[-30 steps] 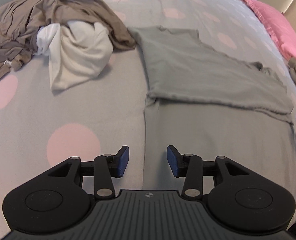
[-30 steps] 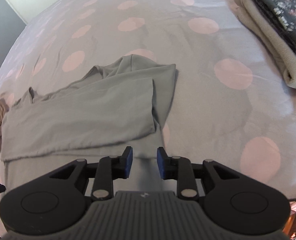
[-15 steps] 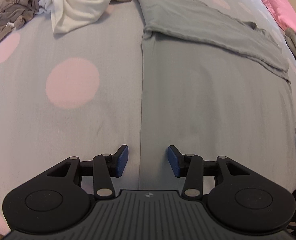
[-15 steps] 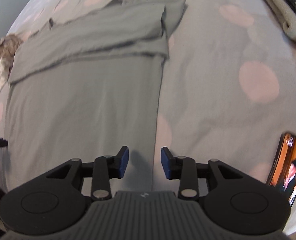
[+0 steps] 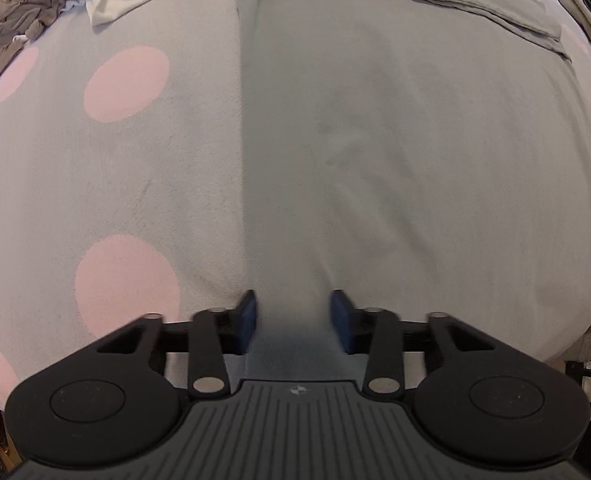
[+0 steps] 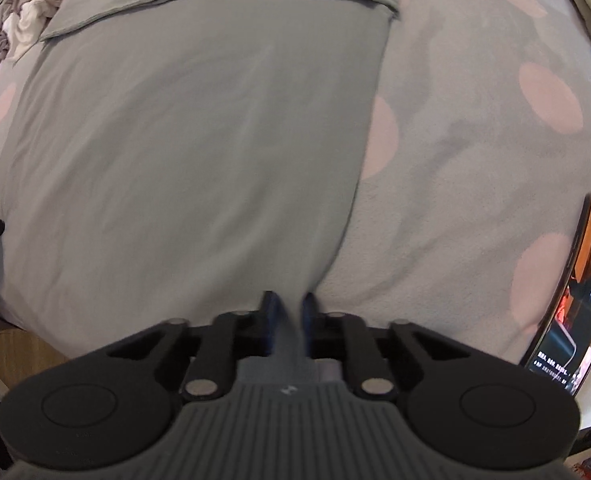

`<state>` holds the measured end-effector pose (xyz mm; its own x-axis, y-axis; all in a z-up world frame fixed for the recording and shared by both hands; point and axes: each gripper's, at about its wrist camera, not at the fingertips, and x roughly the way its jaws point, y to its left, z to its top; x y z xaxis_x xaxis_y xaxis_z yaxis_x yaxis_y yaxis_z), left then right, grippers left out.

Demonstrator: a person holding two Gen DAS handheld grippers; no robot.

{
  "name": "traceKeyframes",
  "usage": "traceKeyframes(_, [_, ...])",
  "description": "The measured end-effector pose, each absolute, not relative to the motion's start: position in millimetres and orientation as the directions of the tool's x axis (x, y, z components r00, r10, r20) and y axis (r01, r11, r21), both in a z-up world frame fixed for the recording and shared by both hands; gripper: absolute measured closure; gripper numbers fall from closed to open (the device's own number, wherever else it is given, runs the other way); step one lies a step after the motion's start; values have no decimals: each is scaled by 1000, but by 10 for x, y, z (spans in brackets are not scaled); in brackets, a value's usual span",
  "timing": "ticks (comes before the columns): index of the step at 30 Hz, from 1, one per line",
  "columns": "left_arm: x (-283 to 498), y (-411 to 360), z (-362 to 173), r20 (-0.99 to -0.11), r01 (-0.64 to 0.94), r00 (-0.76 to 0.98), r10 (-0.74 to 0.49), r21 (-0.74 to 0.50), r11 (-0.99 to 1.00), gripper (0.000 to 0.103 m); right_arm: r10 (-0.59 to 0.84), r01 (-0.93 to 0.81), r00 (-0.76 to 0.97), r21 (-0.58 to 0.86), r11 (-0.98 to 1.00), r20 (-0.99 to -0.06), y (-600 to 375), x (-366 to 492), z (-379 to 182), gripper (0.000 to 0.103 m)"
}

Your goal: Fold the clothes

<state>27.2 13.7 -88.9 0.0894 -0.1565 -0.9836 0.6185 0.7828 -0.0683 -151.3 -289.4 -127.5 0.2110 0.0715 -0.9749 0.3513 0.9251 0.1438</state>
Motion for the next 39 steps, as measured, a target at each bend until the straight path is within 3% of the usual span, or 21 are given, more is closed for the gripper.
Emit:
traceKeyframes(1, [291, 148, -851, -982, 615, 88, -170, -81, 784, 97, 68, 348, 216, 142, 927, -974, -2886, -1524, -1248, 99])
traceKeyframes(4, [378, 184, -705, -974, 607, 92, -207, -110, 787, 99, 77, 349, 248, 163, 923, -966, -2919, -1568, -1113, 100])
traceKeyframes(11, [579, 268, -366, -950, 589, 103, -294, -180, 788, 100, 94, 394, 367, 246, 885, -926, -3177, -1645, -753, 100])
traceKeyframes(22, [1218, -146, -80, -884, 595, 243, -399, -189, 781, 100, -41, 430, 478, 193, 882, -878, -3517, -857, -517, 100])
traceKeyframes(31, [1575, -408, -569, -895, 579, 262, -362, -155, 801, 100, -55, 469, 436, 174, 866, -898, -3734, -312, -914, 99])
traceKeyframes(34, [1611, -401, -654, -899, 570, 259, -353, -153, 807, 98, -63, 486, 412, 161, 859, -909, -3782, -277, -1013, 92])
traceKeyframes(37, [1607, -387, -687, -899, 571, 266, -348, -144, 808, 89, -79, 487, 420, 151, 860, -904, -3803, -302, -997, 82])
traceKeyframes(39, [1524, -375, -613, -888, 594, 290, -357, -126, 795, 82, -90, 483, 432, 146, 863, -897, -3800, -352, -961, 82])
